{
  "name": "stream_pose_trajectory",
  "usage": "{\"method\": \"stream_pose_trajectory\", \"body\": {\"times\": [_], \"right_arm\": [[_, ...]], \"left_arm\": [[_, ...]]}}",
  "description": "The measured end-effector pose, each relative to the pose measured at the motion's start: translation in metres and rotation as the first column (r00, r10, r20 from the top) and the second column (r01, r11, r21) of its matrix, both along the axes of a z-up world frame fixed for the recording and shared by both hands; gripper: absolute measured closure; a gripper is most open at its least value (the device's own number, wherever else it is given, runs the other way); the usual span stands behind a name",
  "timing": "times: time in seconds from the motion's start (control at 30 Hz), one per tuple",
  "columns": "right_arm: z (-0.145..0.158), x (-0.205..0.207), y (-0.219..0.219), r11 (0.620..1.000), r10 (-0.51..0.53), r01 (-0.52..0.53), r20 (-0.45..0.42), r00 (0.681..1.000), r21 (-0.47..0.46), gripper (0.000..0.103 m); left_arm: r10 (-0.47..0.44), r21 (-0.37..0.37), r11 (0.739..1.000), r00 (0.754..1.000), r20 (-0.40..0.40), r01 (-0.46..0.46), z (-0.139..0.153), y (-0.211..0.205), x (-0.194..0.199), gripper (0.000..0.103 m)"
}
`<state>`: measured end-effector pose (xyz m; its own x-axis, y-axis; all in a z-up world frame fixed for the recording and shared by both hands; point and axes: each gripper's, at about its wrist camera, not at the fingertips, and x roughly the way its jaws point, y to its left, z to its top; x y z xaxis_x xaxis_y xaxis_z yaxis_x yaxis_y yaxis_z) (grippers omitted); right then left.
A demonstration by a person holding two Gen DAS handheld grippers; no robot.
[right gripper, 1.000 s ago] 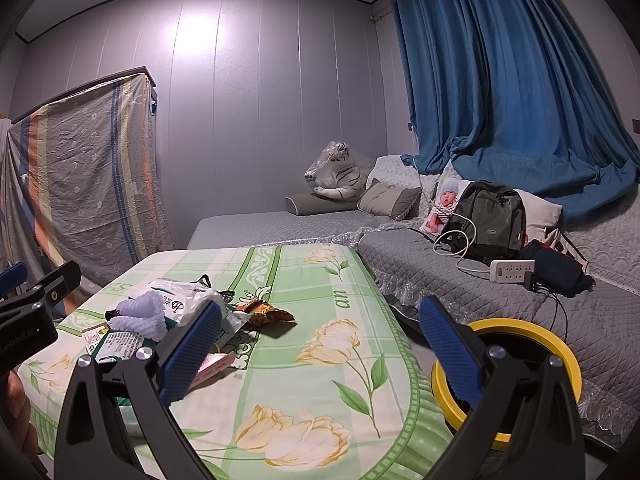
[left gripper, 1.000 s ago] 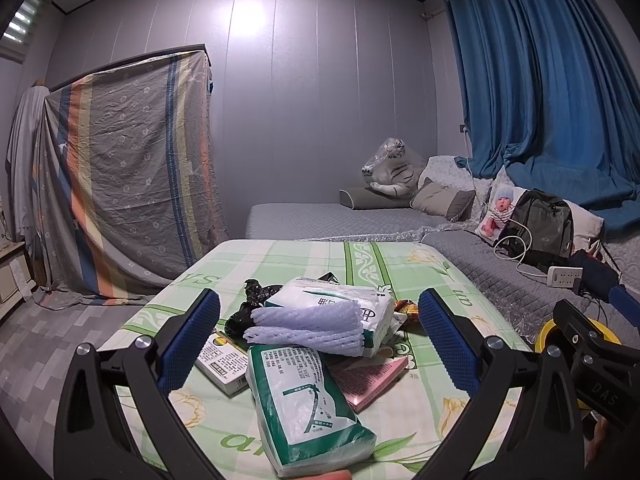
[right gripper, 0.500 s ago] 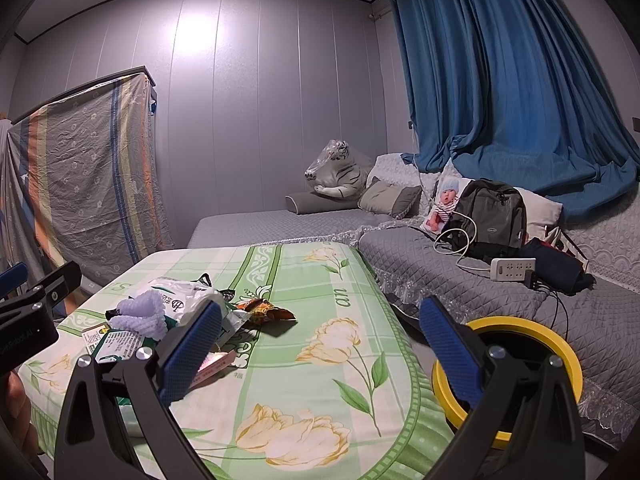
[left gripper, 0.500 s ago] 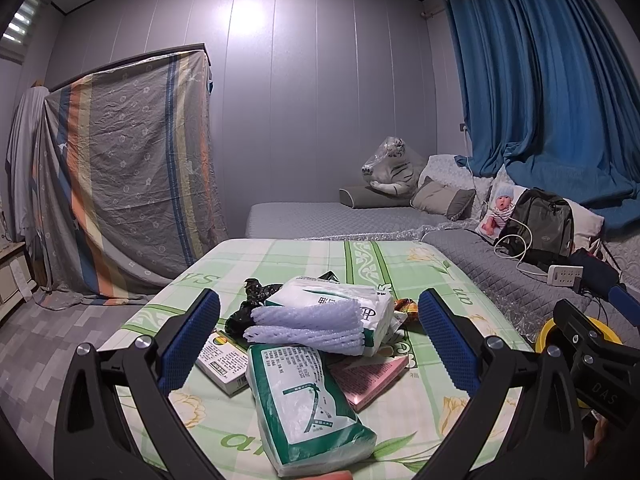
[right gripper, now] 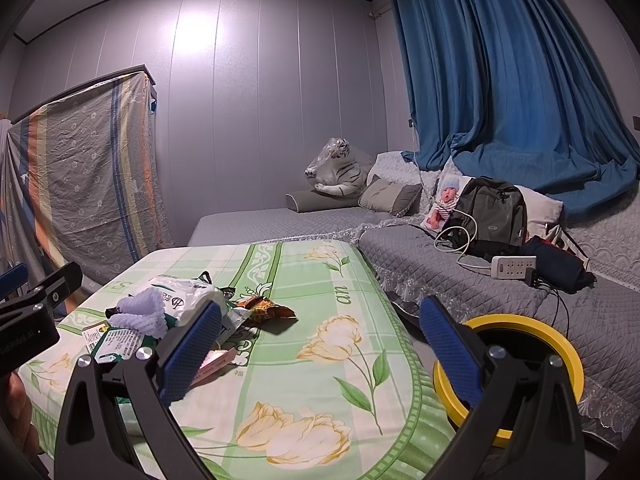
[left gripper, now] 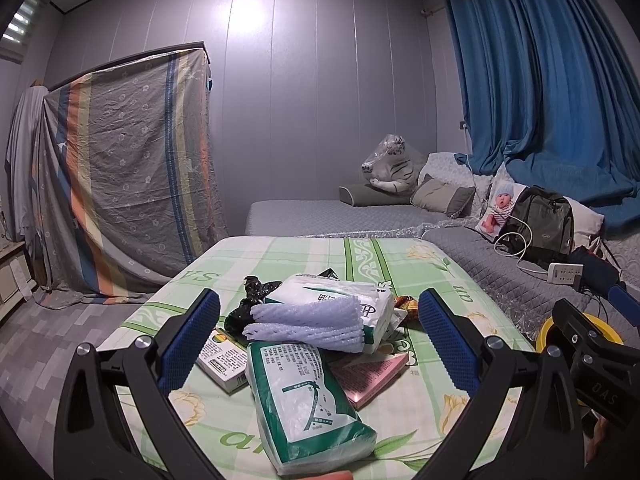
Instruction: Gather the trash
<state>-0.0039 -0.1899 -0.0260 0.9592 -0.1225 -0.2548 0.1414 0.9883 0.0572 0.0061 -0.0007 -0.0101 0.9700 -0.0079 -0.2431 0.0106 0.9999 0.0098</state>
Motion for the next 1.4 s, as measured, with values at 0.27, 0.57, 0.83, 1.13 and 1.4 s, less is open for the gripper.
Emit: {"method": "stream_pose_trajectory", "body": {"times": [0.27,0.57,0.83,1.13,1.4], "right_arm": [[-0.002,-0.001,0.0,1.0,-0.001,0.001,-0.001,1.0,0.001,0.007],[-0.005,0.001,0.002,1.0,-0.001,0.001,-0.003,1.0,-0.002,0.007],[-0.011,0.042,0.033,0.955,0.254,-0.265,-0.094,0.963,-0.135,0.007],[-0.017,0.123,0.076,0.67,0.725,-0.731,-0.328,0.605,0.132,0.007],[-0.02,0.113,0.13,0.565,0.807,-0.726,-0.448,0.386,0.392,0.007]], "left_arm": [[-0.003,0.004,1.0,1.0,-0.005,0.003,-0.001,0.0,0.0,0.008],[-0.012,-0.001,1.0,1.0,-0.014,0.012,-0.001,0.002,0.002,0.008],[0.062,0.003,0.998,0.998,0.022,-0.063,-0.008,0.063,0.013,0.008],[0.144,-0.018,0.989,0.977,-0.156,-0.149,-0.035,0.146,0.043,0.008],[0.104,-0.031,0.993,0.973,-0.204,-0.112,-0.055,0.176,0.043,0.008]]}}
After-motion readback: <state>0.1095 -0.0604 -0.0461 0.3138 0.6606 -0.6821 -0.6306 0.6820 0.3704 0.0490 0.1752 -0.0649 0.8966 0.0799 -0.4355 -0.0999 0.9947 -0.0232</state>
